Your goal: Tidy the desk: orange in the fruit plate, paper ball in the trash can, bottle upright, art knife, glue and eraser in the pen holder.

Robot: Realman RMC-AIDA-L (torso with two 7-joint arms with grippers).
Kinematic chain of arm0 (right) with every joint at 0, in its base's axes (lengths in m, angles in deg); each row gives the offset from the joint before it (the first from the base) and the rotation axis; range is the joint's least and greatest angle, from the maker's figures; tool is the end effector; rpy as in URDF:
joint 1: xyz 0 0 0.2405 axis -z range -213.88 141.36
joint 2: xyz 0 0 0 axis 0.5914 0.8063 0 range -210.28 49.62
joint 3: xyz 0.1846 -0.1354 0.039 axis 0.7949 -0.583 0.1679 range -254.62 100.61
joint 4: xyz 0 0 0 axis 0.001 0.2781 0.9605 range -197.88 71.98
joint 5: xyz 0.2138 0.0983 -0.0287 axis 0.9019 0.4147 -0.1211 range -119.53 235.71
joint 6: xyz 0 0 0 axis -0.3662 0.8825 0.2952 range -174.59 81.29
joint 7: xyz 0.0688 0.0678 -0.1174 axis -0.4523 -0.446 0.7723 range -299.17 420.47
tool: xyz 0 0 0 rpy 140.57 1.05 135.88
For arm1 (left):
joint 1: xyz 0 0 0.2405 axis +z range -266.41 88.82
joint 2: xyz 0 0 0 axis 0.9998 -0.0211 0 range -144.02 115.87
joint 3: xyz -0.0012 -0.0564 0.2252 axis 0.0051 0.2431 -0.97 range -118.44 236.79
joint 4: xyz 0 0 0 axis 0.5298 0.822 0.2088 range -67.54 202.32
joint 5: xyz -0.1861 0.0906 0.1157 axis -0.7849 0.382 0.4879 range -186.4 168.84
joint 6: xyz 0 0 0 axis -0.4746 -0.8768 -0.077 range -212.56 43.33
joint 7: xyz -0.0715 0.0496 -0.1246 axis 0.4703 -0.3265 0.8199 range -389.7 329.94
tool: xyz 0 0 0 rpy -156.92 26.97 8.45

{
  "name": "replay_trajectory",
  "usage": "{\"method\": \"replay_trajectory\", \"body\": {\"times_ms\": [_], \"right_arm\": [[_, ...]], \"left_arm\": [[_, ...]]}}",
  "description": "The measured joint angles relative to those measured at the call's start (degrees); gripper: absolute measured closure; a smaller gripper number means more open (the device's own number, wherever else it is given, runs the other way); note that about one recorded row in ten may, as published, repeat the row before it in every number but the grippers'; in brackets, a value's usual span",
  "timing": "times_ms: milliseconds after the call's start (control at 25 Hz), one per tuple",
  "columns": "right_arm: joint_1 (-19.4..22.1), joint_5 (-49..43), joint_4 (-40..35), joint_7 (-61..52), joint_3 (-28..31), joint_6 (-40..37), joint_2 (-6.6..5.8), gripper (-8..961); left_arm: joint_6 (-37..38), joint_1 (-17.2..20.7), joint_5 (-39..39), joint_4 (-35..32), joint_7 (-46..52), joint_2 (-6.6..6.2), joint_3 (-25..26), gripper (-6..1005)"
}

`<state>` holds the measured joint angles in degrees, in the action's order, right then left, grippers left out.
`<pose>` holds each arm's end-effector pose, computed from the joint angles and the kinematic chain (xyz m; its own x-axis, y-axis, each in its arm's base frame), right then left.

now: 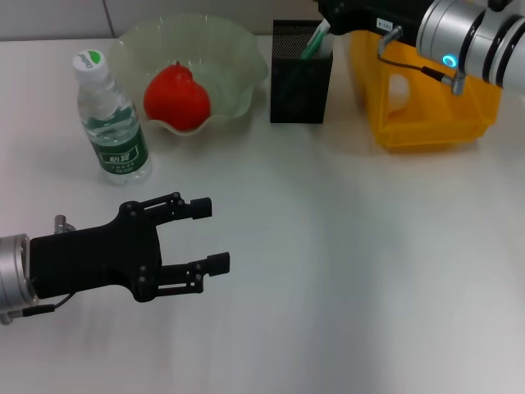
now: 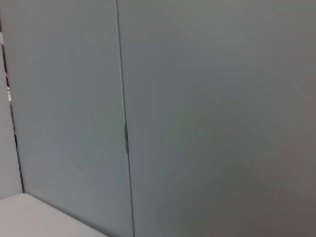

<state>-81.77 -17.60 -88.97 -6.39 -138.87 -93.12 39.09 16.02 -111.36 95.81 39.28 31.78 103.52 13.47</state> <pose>0.1721 0.4666 -0.0290 0.7769 -0.1591 -0.6092 -0.5325 -0.6823 -0.5009 -0.2741 0.2738 -0.0119 0.7392 0.2235 0.6354 0.3228 -0.9455 -0.0429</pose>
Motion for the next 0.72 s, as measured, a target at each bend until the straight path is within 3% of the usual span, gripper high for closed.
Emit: {"method": "replay_trajectory", "body": {"times_ms": [240, 560, 720], "right_arm": [[0.8, 2.2, 0.9, 0.2, 0.7, -1.4, 0.1, 913], [7.9, 13.4, -4.9, 0.8, 0.8, -13.2, -0.21, 628], [14.3, 18.8, -6.2, -2.5, 2.8, -26.4, -1.63, 435]], "left_arm": [[0.2, 0.3, 0.0, -0.1, -0.1, -0.11, 0.0, 188], [0.4, 0.4, -0.1, -0.1, -0.3, -0.14, 0.0, 188], [0.6, 0.3, -0.1, 0.2, -0.7, 0.0, 0.2, 188]]}}
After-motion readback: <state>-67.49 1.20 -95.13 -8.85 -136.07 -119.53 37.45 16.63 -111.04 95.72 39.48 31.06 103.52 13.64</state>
